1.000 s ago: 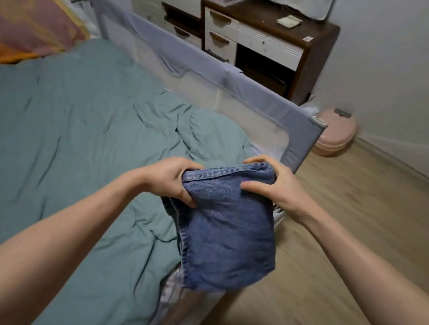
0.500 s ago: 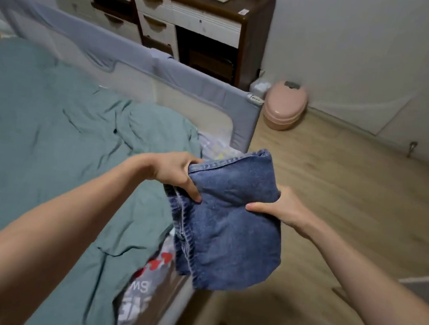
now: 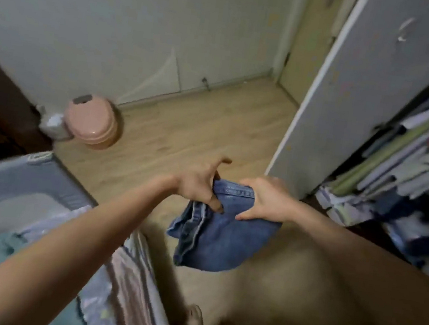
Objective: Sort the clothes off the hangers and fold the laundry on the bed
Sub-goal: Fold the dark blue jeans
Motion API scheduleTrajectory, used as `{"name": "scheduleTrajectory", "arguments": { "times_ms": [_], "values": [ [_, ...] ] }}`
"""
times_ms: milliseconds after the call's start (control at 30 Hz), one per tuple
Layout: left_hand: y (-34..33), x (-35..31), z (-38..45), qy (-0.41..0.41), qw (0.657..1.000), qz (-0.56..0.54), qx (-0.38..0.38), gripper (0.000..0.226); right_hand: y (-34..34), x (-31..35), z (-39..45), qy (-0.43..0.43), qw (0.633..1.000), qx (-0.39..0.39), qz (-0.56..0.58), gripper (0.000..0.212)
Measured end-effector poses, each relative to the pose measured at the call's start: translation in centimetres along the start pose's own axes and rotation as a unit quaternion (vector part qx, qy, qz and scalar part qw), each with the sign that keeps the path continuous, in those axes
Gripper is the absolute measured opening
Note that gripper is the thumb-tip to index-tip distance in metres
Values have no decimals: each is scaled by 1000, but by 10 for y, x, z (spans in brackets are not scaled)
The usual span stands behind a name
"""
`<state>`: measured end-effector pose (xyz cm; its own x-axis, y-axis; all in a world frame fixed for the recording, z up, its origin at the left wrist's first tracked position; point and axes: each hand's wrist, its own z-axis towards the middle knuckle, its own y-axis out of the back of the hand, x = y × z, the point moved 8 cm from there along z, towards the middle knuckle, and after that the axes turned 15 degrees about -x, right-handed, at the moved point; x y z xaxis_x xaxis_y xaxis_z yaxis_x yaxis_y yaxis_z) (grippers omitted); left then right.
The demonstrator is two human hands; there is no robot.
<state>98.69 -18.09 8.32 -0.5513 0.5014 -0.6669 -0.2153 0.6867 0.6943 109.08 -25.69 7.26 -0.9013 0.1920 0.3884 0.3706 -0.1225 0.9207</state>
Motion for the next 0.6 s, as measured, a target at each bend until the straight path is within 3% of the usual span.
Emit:
{"name": "scheduleTrajectory", "arguments": {
  "times_ms": [67,133,233,367,433,500,600],
  "values": [
    [-14,-31,23,-22,992,-113,58,94,38,-43,-26,-84,995,-43,23,42],
    [-34,-66,37,-48,973,-176,139,68,81,-79,-63,-160,981,-101,51,39],
    [-61,-126,54,-120,961,-134,212,41,132,-117,-119,-262,944,-168,110,37],
    [-110,-197,73,-236,929,7,284,50,175,-151,-187,-350,883,-269,158,47],
    [-137,-219,79,-277,907,47,315,67,184,-165,-222,-393,854,-310,143,52],
    [-158,-241,87,-314,893,70,315,85,191,-179,-258,-433,809,-366,155,43],
    [-173,-284,106,-366,884,86,279,70,205,-199,-303,-481,735,-437,191,27]
  ]
}}
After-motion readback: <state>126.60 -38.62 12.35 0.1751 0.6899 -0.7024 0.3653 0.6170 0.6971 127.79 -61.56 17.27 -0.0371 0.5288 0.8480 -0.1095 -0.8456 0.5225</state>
